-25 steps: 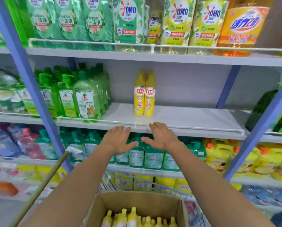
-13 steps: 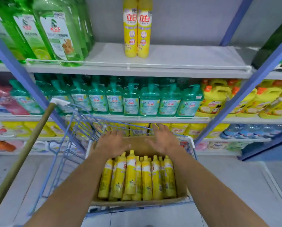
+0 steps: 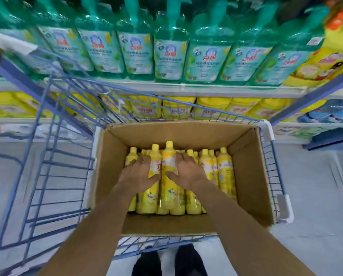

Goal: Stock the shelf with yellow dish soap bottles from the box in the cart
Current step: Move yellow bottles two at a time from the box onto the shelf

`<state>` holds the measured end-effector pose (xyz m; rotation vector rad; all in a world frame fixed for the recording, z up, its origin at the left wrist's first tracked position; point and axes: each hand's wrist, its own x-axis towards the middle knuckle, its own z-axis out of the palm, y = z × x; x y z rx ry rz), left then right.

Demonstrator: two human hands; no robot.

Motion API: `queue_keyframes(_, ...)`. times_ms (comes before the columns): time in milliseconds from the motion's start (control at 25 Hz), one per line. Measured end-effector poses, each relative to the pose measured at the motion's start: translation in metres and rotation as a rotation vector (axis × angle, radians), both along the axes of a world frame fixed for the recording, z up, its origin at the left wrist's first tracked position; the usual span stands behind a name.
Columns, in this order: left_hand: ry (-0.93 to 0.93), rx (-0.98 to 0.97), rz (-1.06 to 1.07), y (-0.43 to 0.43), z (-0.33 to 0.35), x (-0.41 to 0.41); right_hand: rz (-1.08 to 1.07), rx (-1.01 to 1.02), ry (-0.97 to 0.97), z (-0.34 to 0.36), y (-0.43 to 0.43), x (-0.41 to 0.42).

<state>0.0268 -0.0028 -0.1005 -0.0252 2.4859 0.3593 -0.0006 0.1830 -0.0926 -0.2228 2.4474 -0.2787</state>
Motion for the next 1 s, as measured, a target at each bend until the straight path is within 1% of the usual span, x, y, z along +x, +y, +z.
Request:
queue_keyframes(80,0.017,0.039,0.043,0.003,-0.021,-0.003,-0.019,-0.014,0.006,-0.021,-0.006,-0.005)
queue_keyframes(160,0.033,0.089,0.136,0.007,-0.038,-0.006,-0.055,-0.061,0.011,-0.04,-0.011,-0.011)
queue_keyframes(280,0.057,0.135,0.3,0.015,-0.054,-0.01,-0.174,-0.161,0.026,-0.058,-0.015,-0.019)
queue_keyframes(400,0.089,0.205,0.415,0.018,-0.069,-0.015,-0.306,-0.247,0.066,-0.07,-0.02,-0.024)
queue_keyframes(480,0.091,0.269,0.498,0.016,-0.076,-0.017,-0.392,-0.271,0.077,-0.074,-0.024,-0.028)
queue_keyframes(560,0.092,0.336,0.588,0.013,-0.077,-0.015,-0.47,-0.273,0.041,-0.074,-0.025,-0.031)
queue_keyframes(680,0.107,0.503,0.678,0.008,-0.067,-0.01,-0.578,-0.279,-0.042,-0.063,-0.02,-0.035)
queue_keyframes(760,0.133,0.618,0.644,0.002,-0.052,-0.008,-0.614,-0.302,-0.069,-0.047,-0.014,-0.033)
queue_keyframes(880,0.172,0.712,0.575,-0.009,-0.012,-0.017,-0.643,-0.381,-0.006,-0.009,-0.008,-0.033)
queue_keyframes(1000,0.25,0.792,0.528,-0.016,0.053,-0.035,-0.609,-0.48,0.118,0.059,-0.008,-0.047)
